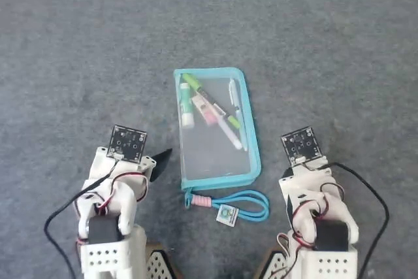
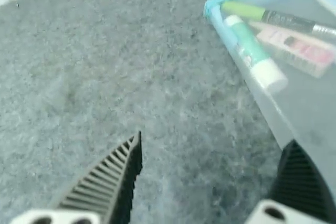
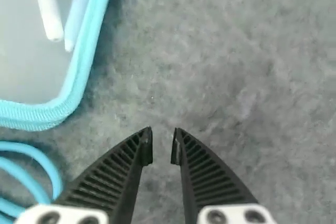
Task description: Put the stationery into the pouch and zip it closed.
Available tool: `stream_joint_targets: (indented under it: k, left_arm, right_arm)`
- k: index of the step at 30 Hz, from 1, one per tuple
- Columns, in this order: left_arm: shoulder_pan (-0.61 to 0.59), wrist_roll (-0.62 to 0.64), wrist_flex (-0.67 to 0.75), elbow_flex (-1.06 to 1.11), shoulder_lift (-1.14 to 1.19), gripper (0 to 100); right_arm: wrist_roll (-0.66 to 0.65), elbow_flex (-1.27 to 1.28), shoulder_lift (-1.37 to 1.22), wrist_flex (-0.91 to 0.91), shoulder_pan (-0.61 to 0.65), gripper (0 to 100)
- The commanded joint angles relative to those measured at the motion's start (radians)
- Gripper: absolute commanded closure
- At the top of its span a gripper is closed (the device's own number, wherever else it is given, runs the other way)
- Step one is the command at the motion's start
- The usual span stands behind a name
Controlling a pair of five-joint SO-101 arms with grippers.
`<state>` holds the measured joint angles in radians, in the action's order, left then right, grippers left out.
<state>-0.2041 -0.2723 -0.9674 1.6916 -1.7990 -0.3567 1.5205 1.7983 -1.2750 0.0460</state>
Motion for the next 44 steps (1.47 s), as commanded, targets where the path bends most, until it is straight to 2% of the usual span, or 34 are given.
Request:
stream_joint_targets:
  k: [1,9,19,26,40,44]
  left_arm:
    - [-0.009,-0.011,0.031,-0.005,-0.014,61]
    - [-0.009,-0.011,0.029,-0.005,-0.012,61]
    - [-0.009,-0.011,0.029,-0.005,-0.012,61]
    - [-0.009,-0.011,0.029,-0.005,-0.012,61]
    - [-0.009,-0.011,0.029,-0.005,-0.012,61]
    - [-0.009,-0.011,0.029,-0.005,-0.012,61]
  right_arm:
    - [0.000,0.032,0.016,0.025,-0.007,93.2]
    - [0.002,0.161,0.015,0.042,-0.018,93.6]
    - [0.002,0.161,0.015,0.067,-0.292,93.3]
    - [0.002,0.161,0.015,0.065,-0.421,93.5]
    - [0.003,0.163,0.015,0.065,-0.420,93.5]
    - [0.003,0.163,0.016,0.065,-0.320,93.5]
